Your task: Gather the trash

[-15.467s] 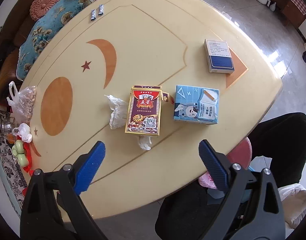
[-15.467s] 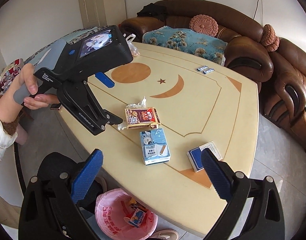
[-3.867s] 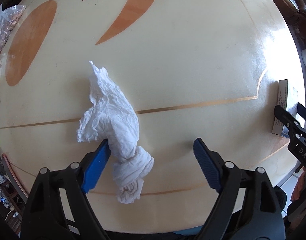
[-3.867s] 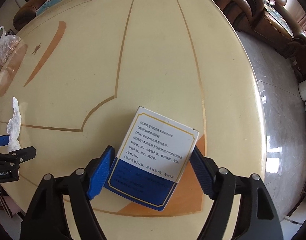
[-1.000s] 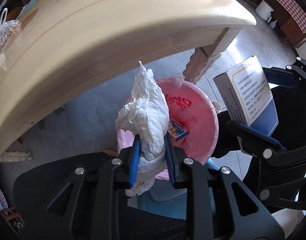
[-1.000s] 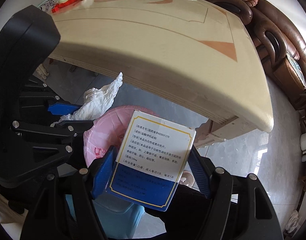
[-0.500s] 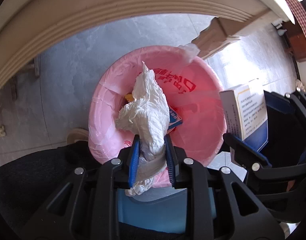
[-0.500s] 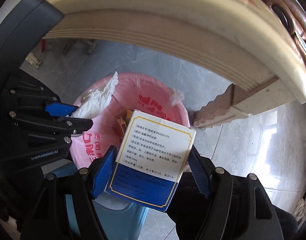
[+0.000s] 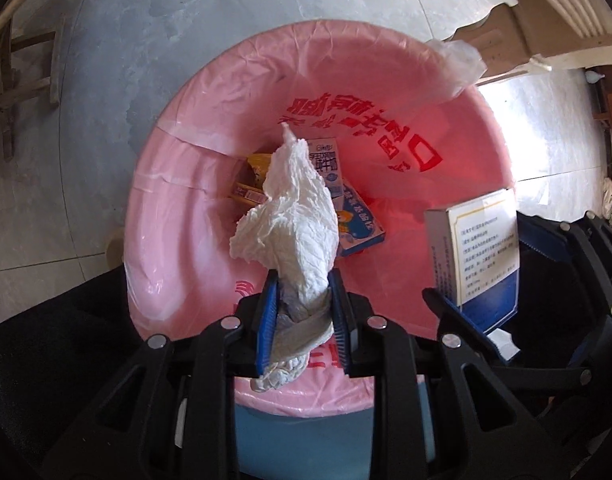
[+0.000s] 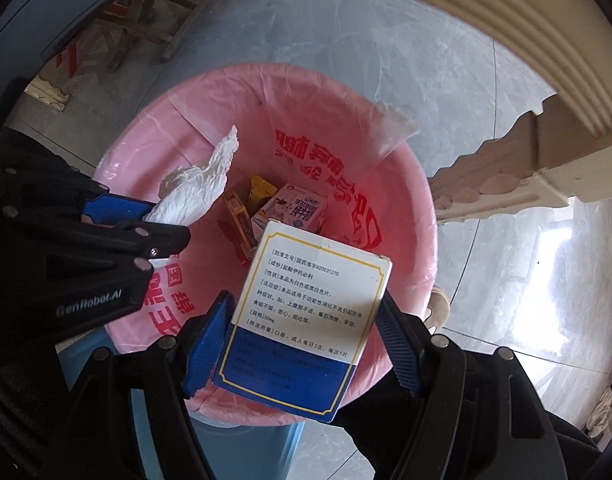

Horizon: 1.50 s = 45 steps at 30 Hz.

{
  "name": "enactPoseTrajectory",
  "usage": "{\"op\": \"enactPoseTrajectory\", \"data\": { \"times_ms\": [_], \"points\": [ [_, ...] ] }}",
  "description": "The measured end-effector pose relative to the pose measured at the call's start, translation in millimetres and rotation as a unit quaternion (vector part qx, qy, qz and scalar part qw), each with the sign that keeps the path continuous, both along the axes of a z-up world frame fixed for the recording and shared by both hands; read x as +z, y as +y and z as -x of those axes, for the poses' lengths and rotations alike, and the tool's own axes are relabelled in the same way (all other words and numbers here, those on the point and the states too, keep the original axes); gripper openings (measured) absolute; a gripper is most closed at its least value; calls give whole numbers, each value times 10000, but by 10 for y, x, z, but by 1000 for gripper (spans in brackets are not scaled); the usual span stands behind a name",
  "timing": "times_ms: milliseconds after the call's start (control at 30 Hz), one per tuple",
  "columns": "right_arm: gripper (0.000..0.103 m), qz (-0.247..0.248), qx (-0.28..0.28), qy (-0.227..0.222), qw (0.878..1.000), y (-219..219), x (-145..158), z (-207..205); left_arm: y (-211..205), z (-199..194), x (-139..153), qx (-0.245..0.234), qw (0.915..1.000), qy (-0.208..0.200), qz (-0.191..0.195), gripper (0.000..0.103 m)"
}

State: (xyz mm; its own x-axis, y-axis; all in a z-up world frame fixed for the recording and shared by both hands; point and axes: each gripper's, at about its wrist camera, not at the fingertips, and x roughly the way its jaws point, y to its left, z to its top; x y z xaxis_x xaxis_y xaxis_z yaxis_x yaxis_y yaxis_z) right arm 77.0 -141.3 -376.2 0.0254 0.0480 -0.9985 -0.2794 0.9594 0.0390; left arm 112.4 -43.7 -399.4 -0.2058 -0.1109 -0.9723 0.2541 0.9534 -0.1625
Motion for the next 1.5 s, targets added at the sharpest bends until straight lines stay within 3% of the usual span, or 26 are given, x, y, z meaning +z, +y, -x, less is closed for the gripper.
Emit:
{"op": "enactPoseTrajectory", "data": {
  "times_ms": [133,233,533,633,700,800,1067,1333,1500],
  "points": [
    [70,-21,-11,147,9999,15,-146,16,-20,-9,-111,-86,9997,-30,-221,25],
    [70,-22,33,145,9999,30,-156,11,-24,-26,-163,-53,9998,146,-92,25],
    [70,-133,77,119,9998,37,-168,6,0,-47,-230,-11,9997,171,-162,25],
    [72,-156,114,89,9998,61,-155,6,-9,-40,-207,-46,9997,84,-241,30],
    [74,-138,131,109,9998,76,-157,4,-20,-39,-167,-67,9993,-38,-371,46],
    [78,-95,121,80,9998,84,-133,8,-30,-43,-141,-120,9990,-91,-415,59],
    [79,-62,118,99,9999,98,-137,22,-15,-56,-160,-95,9987,-65,-493,64],
    [79,25,-49,78,10000,5,-137,-19,66,-64,-16,107,9988,-285,-375,69],
    [79,-87,-418,-50,9991,-164,21,-65,105,-51,116,224,9968,-601,-487,69]
  ]
}}
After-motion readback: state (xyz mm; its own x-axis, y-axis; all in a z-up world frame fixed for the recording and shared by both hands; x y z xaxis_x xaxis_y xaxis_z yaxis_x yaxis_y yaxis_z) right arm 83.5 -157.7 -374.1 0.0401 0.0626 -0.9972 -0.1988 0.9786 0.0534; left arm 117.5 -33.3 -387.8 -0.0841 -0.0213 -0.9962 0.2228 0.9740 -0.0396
